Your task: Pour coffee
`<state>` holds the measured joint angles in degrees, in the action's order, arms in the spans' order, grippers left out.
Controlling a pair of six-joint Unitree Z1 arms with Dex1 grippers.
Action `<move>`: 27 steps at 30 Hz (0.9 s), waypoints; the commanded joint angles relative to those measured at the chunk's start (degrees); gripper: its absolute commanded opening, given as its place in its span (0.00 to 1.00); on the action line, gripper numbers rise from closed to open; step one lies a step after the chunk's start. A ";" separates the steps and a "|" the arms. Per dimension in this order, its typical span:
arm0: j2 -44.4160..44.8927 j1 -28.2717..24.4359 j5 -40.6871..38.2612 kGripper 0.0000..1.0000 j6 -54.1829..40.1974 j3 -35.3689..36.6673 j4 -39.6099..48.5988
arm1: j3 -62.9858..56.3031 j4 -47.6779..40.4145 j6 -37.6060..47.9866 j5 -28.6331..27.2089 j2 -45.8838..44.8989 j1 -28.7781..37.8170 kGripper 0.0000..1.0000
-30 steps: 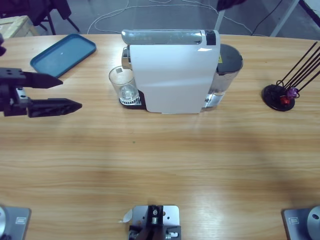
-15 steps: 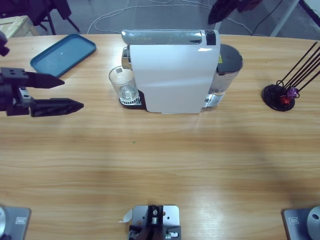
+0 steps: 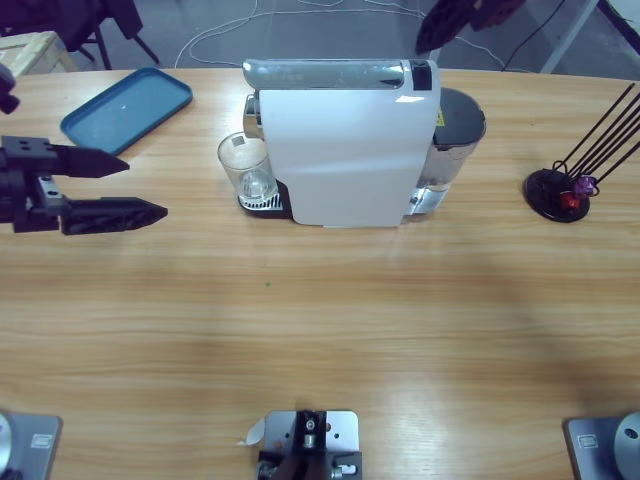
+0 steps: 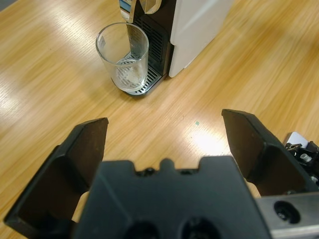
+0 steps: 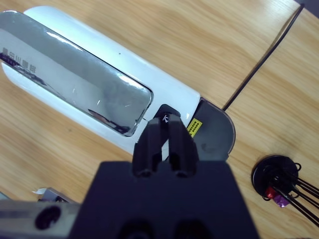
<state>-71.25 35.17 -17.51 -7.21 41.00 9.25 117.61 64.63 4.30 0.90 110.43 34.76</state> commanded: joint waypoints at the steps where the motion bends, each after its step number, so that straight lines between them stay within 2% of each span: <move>1: -1.79 0.43 0.28 1.00 -0.49 -2.26 -0.63 | -1.77 0.59 0.18 -1.53 3.51 -0.06 0.00; 22: -1.84 0.40 0.38 1.00 -0.44 -2.38 -0.83 | -4.72 0.50 0.17 -1.62 4.07 0.13 0.00; 25: -1.54 0.43 0.45 1.00 -0.44 -2.33 -0.86 | -2.28 0.10 -0.56 -2.62 1.54 0.13 0.00; 26: -1.42 0.43 0.45 1.00 -0.44 -2.33 -0.88 | -0.29 0.17 -1.61 -3.13 -0.25 0.15 0.03; 27: -1.26 0.43 0.45 1.00 -0.44 -2.20 -0.88 | 2.05 0.45 -1.98 -3.22 -2.11 0.38 0.62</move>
<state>-71.71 35.17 -17.51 -7.21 40.78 9.00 116.22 64.63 4.30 -0.37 111.04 34.76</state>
